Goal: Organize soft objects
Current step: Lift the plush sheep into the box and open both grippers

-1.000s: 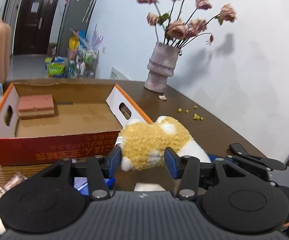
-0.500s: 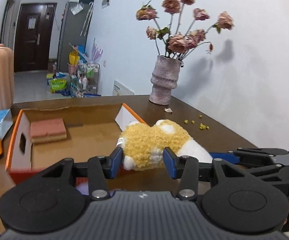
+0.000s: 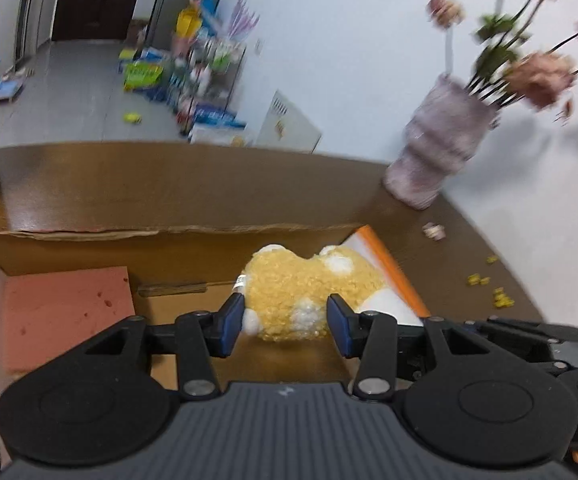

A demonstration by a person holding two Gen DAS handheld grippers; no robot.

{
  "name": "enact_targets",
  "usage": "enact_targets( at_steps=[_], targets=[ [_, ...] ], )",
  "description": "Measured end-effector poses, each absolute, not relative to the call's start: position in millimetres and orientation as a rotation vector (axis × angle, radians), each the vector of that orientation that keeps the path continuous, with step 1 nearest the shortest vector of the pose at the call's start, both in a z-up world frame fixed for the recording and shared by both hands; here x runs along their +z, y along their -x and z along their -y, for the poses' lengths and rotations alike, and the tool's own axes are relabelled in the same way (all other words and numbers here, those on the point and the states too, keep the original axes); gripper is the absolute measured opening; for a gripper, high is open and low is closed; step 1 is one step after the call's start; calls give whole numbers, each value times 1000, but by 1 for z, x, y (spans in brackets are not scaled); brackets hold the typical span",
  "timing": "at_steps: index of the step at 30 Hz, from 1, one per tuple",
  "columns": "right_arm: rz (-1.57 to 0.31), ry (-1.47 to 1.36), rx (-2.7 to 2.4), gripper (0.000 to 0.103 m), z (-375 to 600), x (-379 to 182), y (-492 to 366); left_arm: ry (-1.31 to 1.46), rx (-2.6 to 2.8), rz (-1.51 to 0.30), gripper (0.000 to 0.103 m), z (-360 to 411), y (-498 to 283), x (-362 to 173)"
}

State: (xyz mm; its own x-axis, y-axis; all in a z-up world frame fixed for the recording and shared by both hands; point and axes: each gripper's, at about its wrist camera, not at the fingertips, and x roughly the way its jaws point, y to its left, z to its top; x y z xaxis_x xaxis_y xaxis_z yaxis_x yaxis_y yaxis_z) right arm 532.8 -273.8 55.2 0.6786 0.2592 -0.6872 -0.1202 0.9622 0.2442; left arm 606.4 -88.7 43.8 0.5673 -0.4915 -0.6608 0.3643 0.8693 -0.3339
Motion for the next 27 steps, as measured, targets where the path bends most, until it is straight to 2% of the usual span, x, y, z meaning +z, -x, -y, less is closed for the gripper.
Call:
enact_targets(
  at_steps=[7,10,13,18,23,27],
  targets=[
    [-814,35,128,52,234,36,-556,209,-488,-867,55,81,-620,21],
    [-805,88,91,58,230,32,-560,179,-480,-837,57,78,-612,28],
    [-804,72,92,59,234,36,-554,144,-470,-809,58,72,-599,43],
    [-725,33,98,64,253,79,-532,92,-442,-717,65,51,-562,89],
    [-641,38,126,78,278,135,-485,12,-388,-638,74,22,-511,133],
    [-600,19,126,83,295,158,-445,-10,-341,-582,84,2,-468,159]
  ],
)
